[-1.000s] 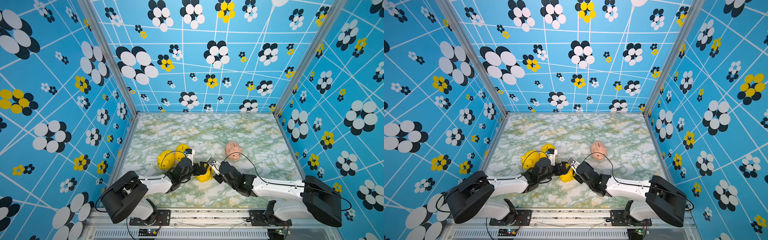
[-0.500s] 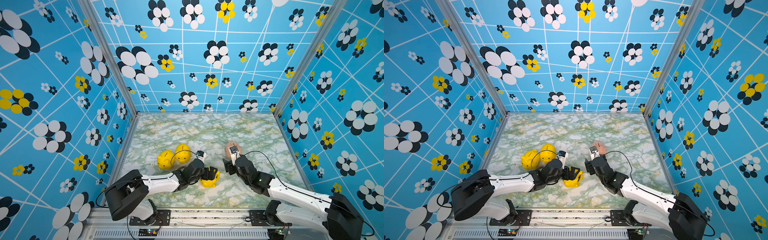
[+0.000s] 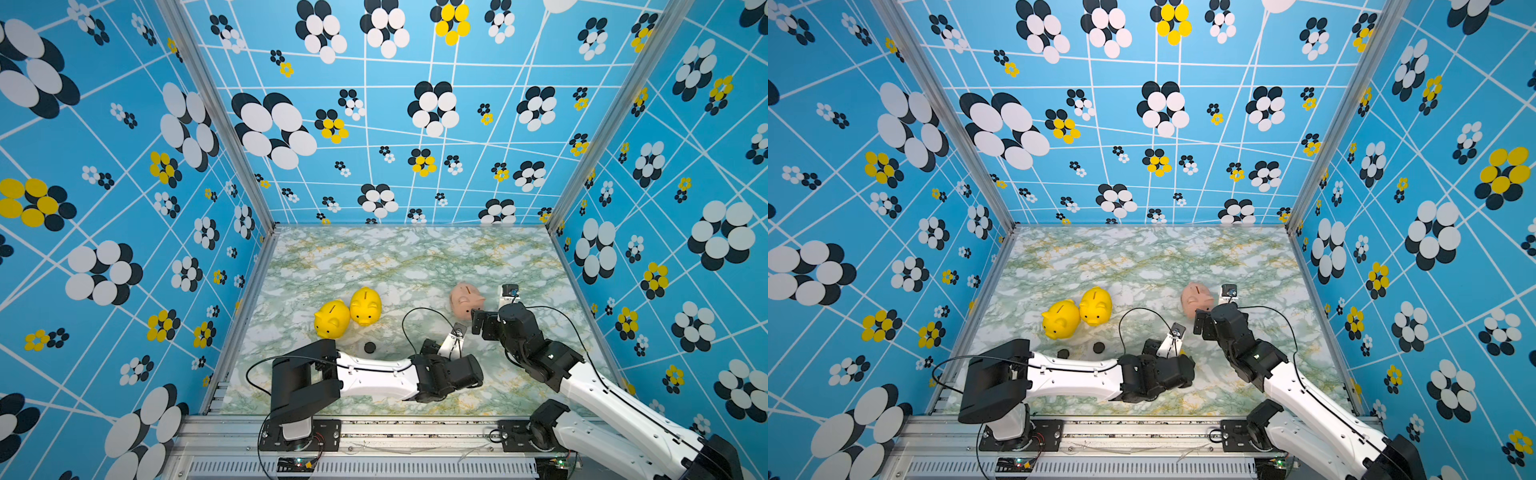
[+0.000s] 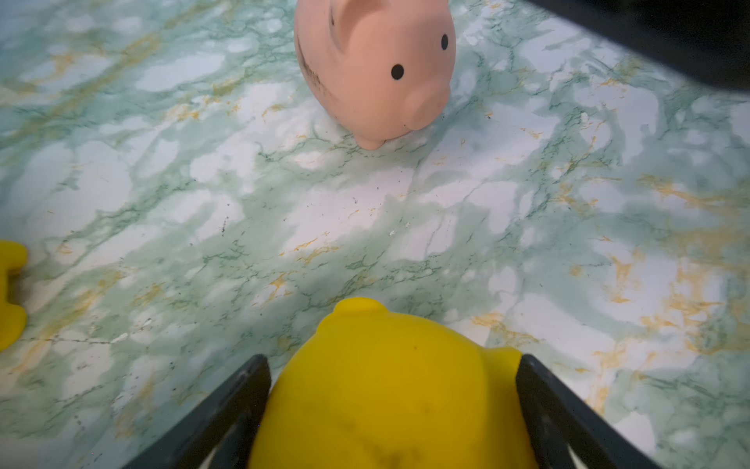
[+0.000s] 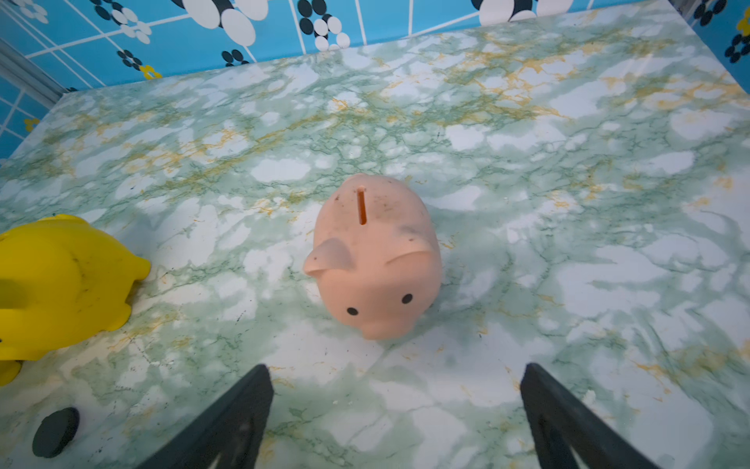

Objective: Open piggy banks
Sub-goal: Adjust the piggy bank at the center of the board.

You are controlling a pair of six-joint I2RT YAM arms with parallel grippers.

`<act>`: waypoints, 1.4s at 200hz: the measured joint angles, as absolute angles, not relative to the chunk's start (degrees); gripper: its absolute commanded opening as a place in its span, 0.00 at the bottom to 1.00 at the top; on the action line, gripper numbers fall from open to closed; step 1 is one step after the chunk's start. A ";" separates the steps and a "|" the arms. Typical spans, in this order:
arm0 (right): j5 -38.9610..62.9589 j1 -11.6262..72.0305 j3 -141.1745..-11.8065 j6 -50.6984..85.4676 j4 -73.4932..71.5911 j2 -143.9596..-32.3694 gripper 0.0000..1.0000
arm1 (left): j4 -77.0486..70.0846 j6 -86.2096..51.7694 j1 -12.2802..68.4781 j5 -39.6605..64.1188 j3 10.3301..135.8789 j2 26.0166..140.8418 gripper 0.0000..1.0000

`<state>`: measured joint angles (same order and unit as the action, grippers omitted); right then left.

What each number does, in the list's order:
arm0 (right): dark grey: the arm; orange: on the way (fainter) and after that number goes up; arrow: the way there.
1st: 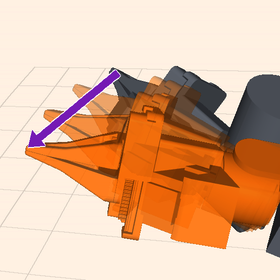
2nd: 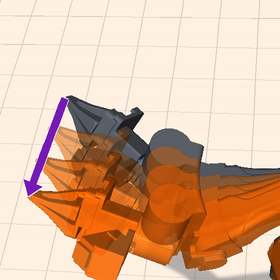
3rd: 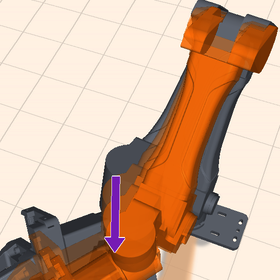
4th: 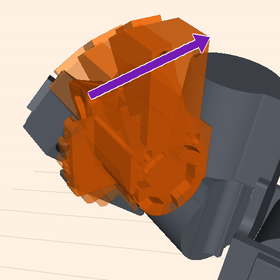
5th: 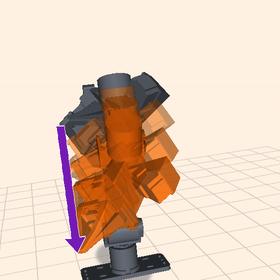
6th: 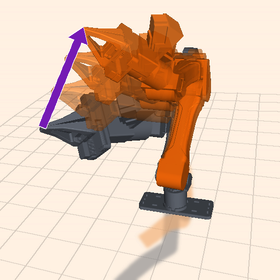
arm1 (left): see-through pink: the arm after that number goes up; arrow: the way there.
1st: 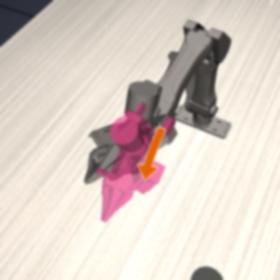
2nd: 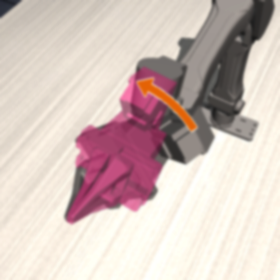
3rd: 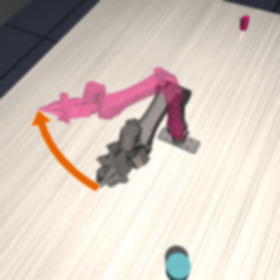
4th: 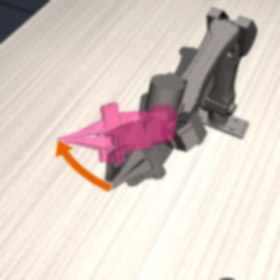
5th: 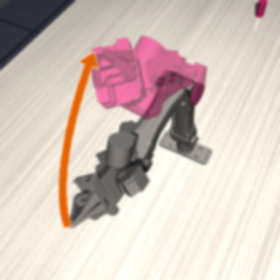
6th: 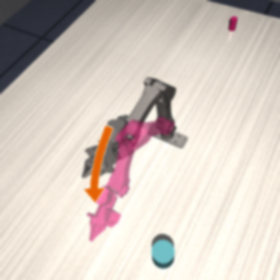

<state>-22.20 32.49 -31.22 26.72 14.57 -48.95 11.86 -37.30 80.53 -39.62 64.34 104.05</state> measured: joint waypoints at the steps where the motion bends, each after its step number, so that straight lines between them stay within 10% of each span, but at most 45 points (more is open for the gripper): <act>1: -22.15 32.38 -31.22 26.81 14.68 -48.93 0.98 | 12.21 -37.23 80.79 -40.14 64.69 104.31 0.95; 135: -15.55 26.06 -30.17 28.99 18.81 -45.65 0.99 | 26.61 -30.44 84.12 -52.10 70.46 108.99 0.96; 280: 0.58 26.06 -26.39 25.47 11.49 -43.42 1.00 | 5.15 -31.46 72.97 -34.35 49.78 92.05 0.97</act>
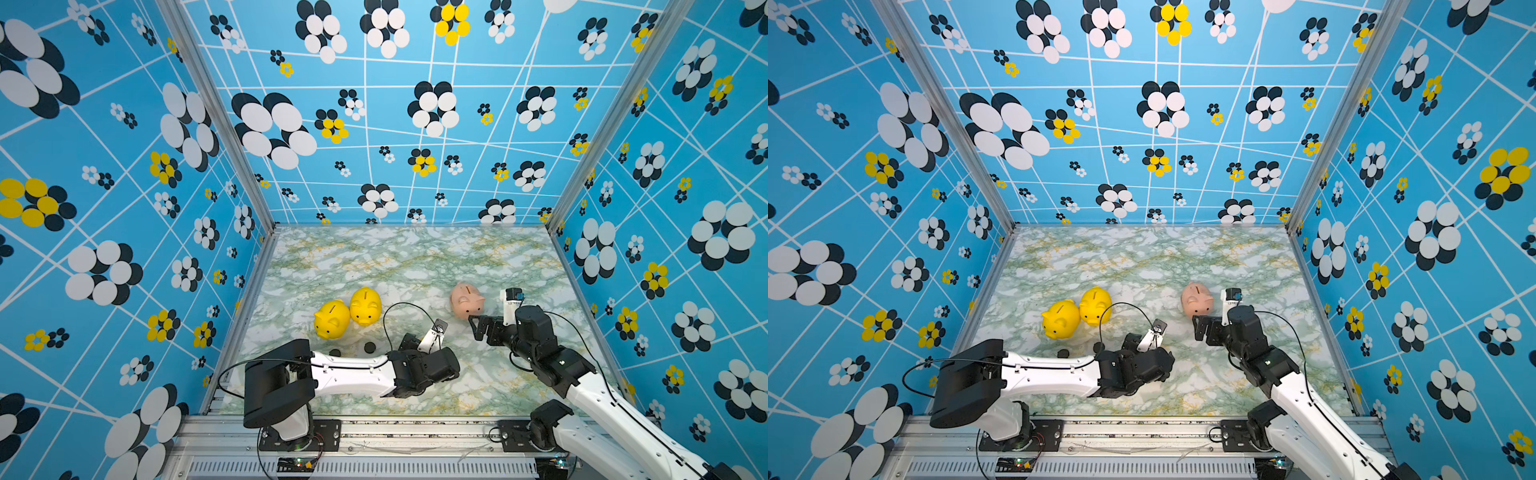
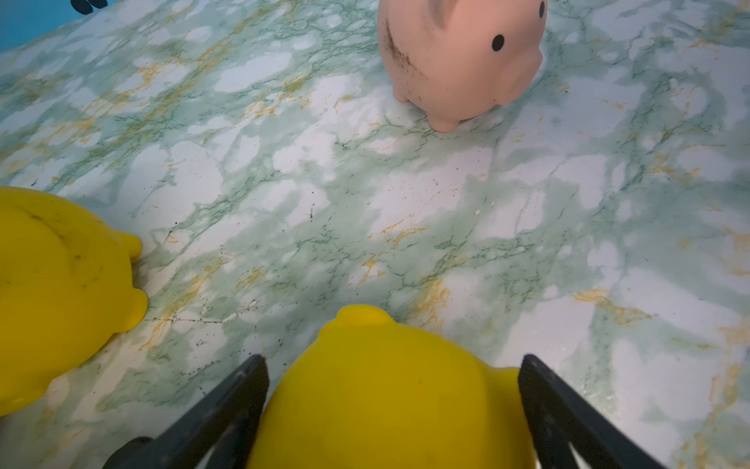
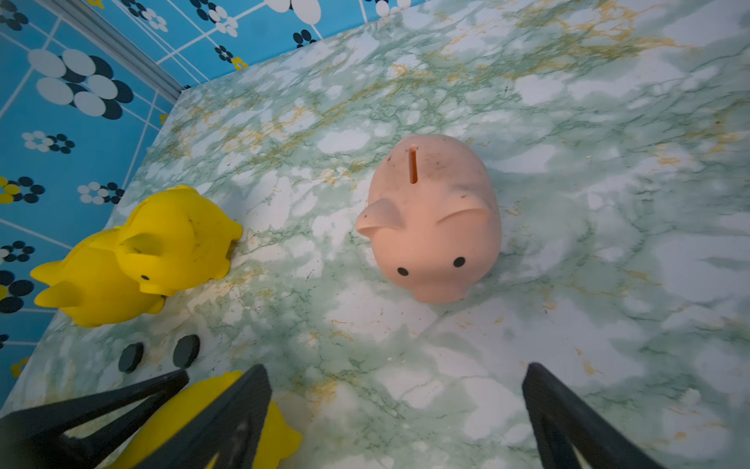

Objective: Open piggy banks
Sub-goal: Adjust the piggy bank at the center of the board.

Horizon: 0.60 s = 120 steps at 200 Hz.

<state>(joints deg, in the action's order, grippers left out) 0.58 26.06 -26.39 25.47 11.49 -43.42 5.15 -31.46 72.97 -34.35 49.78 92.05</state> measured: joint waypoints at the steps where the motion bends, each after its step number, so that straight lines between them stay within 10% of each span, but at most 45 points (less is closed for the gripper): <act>1: 0.73 26.06 -26.30 25.47 11.40 -43.38 1.00 | 4.99 -31.48 72.84 -34.22 49.63 91.98 0.97; 120: 22.57 26.06 -16.56 28.12 4.84 -39.53 0.89 | -9.02 -33.47 64.75 -28.56 40.80 88.53 0.97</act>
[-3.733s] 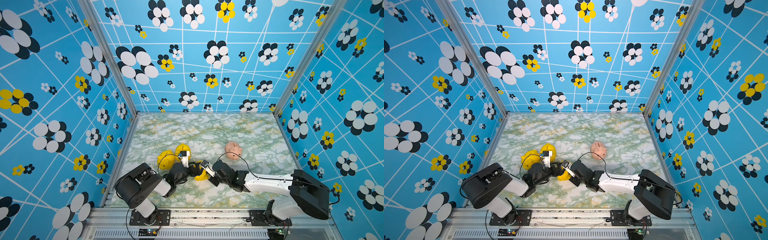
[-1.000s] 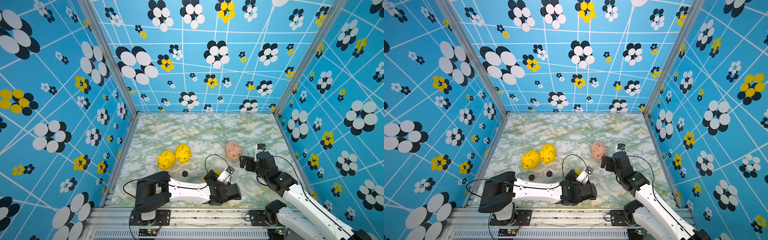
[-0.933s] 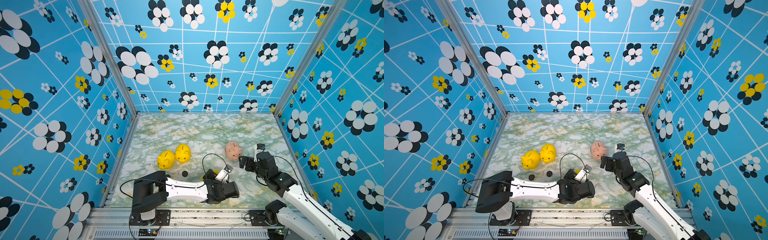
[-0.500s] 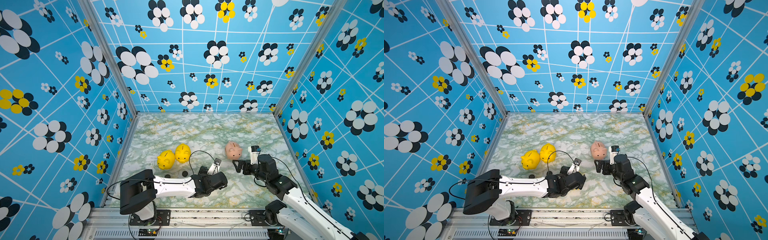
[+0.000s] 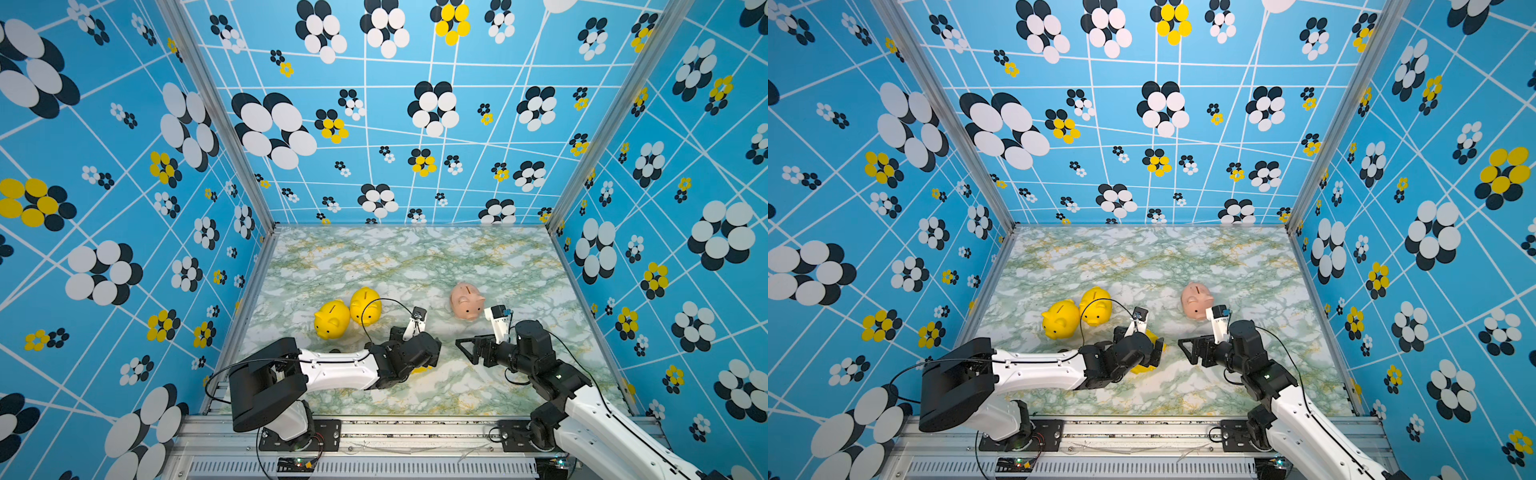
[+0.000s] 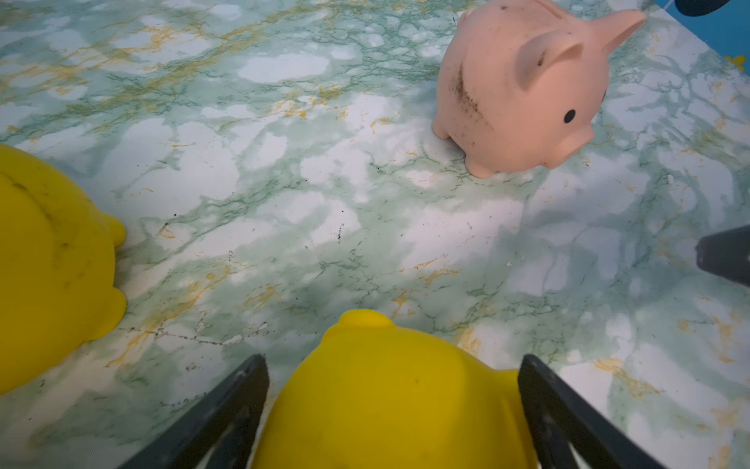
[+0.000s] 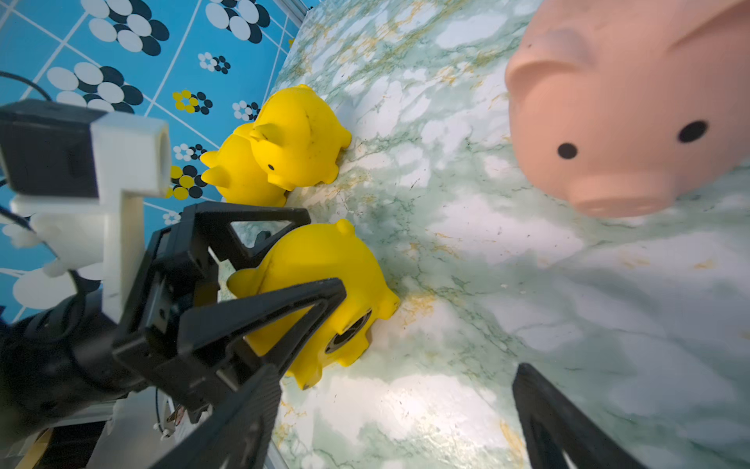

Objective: Open piggy banks
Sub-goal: Adjust the piggy bank at the center of the board.

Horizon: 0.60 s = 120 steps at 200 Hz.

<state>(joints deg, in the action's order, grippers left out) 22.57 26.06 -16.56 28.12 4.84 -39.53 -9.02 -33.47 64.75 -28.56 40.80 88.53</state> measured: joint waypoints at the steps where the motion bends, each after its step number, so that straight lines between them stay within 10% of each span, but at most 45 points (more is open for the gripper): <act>1: 22.70 26.06 -16.49 28.12 4.78 -39.57 0.88 | -9.08 -33.50 64.66 -28.49 40.73 88.51 0.97; 120: 23.33 33.01 -11.86 34.54 -14.00 -52.05 0.61 | -24.21 -30.61 50.06 -4.51 33.80 87.29 0.97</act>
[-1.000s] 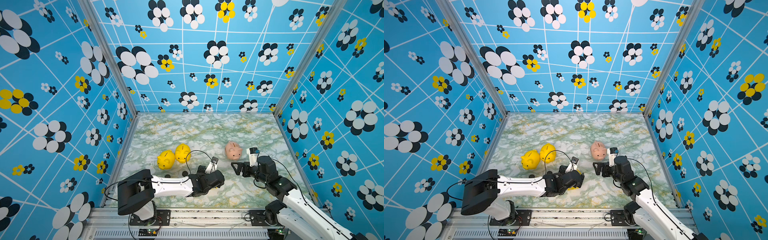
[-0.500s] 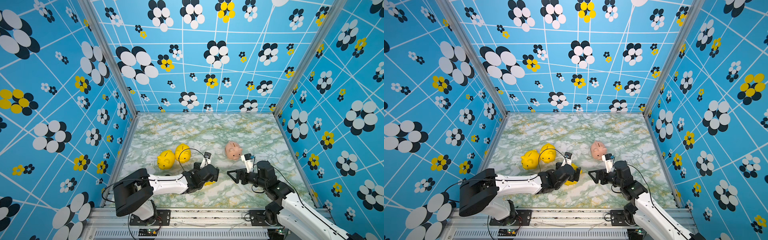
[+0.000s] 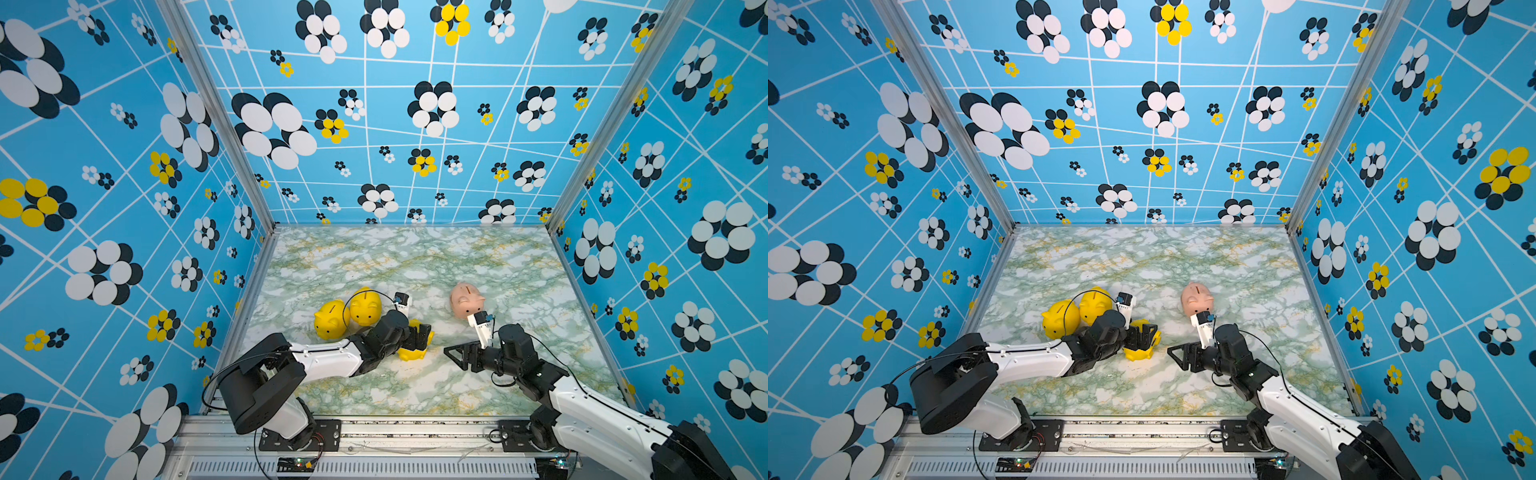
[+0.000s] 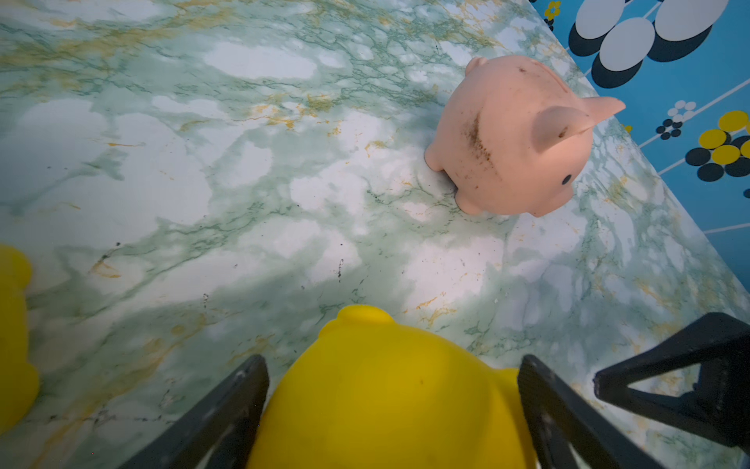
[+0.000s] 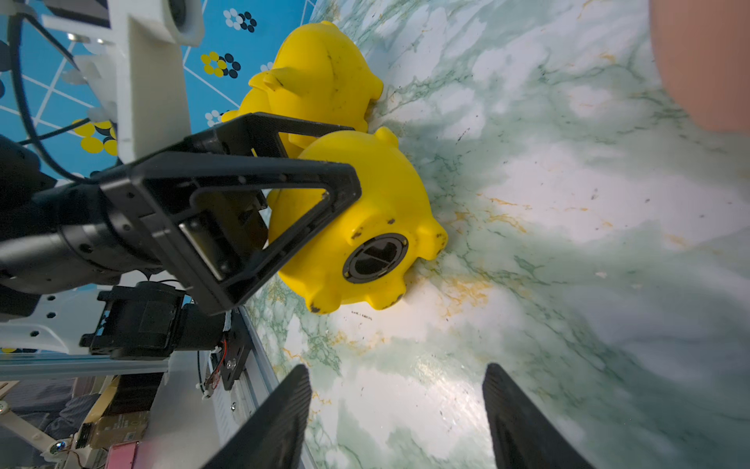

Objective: Open piggy banks
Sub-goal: Adjust the piggy bank at the center of the board, then open the lid on the piggy bank.

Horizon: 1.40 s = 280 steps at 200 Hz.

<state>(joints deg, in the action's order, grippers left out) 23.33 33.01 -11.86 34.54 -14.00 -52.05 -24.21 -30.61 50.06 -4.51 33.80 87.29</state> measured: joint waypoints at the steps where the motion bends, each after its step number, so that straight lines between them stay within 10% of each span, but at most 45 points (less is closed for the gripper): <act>1: 23.29 33.04 -11.84 34.52 -14.11 -52.12 0.61 | -24.29 -30.57 49.98 -4.36 33.78 87.29 0.97; 280: 20.84 39.00 -13.28 38.65 -57.04 -88.58 0.23 | -19.16 -32.12 40.07 18.17 40.64 93.84 0.96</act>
